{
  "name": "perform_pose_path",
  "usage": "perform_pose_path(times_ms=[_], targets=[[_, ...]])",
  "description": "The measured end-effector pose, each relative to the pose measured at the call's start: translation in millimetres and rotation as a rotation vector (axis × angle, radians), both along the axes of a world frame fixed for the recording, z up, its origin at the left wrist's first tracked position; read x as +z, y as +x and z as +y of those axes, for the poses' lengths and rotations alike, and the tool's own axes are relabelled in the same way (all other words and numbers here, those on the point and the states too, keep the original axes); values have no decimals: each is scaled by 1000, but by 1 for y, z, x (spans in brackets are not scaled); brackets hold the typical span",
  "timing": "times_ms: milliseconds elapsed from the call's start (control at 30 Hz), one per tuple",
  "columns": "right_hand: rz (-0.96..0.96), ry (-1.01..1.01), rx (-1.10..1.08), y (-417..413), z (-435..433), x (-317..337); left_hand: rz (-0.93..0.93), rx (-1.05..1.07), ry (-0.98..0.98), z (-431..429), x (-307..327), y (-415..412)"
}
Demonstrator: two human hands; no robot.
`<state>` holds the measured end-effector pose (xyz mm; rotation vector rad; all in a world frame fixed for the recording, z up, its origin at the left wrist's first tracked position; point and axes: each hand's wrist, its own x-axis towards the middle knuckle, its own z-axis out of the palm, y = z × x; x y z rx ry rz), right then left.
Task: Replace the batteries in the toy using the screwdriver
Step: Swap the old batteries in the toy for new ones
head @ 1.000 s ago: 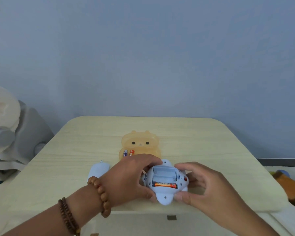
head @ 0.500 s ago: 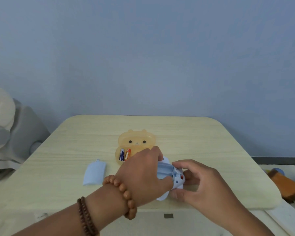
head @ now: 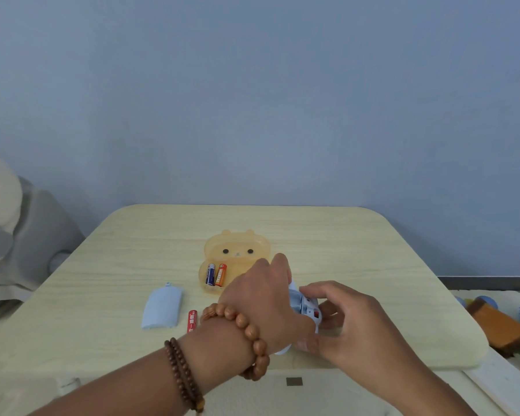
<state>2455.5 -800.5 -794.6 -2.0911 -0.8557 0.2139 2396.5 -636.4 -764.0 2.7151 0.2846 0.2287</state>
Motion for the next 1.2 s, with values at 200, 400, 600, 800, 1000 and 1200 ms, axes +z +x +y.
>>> perform_pose_path(times_ms=[200,400,600,800,1000,1200], targets=[[28,33,16,3,1,-1,48,28,-21,-2,4,3],[55,31,26,3,0,0,62,8,-8,-3,3,-3],[83,32,5,4,-1,1,51,-36,75,-8,5,-7],[107,56,-7,1,-1,1,107,-146,51,6,15,-14],[139,51,-19,2,-1,-1,-34,-110,-51,15,4,-14],[154,60,-21,2,0,-2,-322,-71,-265,34,4,-7]])
